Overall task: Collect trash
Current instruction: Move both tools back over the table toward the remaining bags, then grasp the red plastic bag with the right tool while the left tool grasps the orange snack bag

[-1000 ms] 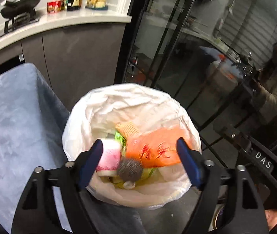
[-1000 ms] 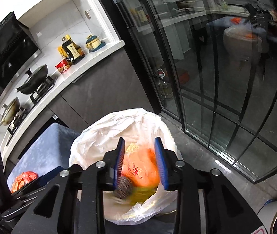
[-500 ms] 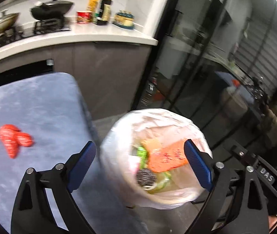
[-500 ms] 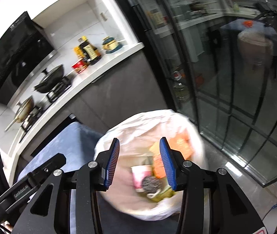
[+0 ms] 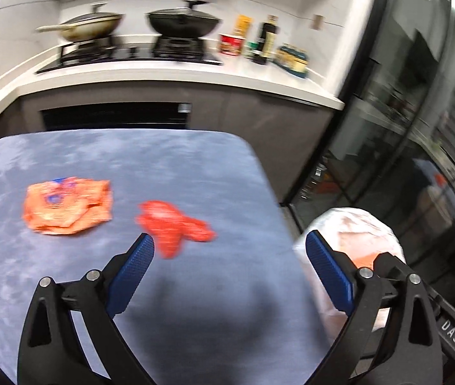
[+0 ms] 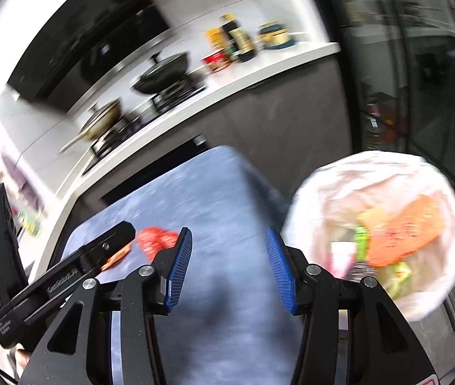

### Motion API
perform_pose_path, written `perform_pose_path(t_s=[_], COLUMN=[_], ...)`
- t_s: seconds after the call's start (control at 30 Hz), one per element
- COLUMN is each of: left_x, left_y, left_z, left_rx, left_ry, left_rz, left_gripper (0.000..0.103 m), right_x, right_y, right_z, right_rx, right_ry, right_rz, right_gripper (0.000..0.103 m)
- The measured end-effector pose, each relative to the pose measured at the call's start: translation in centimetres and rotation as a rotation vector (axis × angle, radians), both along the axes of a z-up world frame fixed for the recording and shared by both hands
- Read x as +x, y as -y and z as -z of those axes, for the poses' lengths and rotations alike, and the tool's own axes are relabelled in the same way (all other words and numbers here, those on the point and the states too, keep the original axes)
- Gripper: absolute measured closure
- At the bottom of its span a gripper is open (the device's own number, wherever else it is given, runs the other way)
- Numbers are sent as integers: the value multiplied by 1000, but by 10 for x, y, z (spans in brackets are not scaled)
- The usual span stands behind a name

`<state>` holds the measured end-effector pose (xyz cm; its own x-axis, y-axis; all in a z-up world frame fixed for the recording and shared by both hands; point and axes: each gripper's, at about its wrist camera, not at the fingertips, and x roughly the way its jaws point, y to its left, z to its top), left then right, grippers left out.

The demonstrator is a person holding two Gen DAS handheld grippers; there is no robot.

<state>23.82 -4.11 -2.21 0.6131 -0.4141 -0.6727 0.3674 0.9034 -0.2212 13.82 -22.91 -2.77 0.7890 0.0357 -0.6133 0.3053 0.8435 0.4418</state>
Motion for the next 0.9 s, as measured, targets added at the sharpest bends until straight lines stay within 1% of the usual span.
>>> perform_pose_path(t_s=[0.2, 0.3, 0.5, 0.67, 0.8, 0.9], left_x=[24, 39, 67, 89, 105, 114], left_y=[-66, -102, -150, -168, -173, -176], left_z=[6, 14, 33, 52, 66, 74], left_rx=[22, 59, 80, 59, 54, 31], left_ry=[-9, -10, -50, -103, -137, -154], left_rz=[-137, -208, -290, -306, -308, -309], left_gripper=[8, 8, 8, 8, 8, 8], right_x=[48, 73, 116, 141, 158, 168], right_y=[-54, -78, -115, -125, -131, -134], right_z=[6, 14, 35, 48, 56, 61], right_rx=[-13, -27, -66, -81, -91, -109], right_ry=[-30, -54, -100, -124, -132, -139], right_rz=[-119, -168, -225, -226, -222, -217], right_gripper=[54, 54, 54, 53, 49, 43])
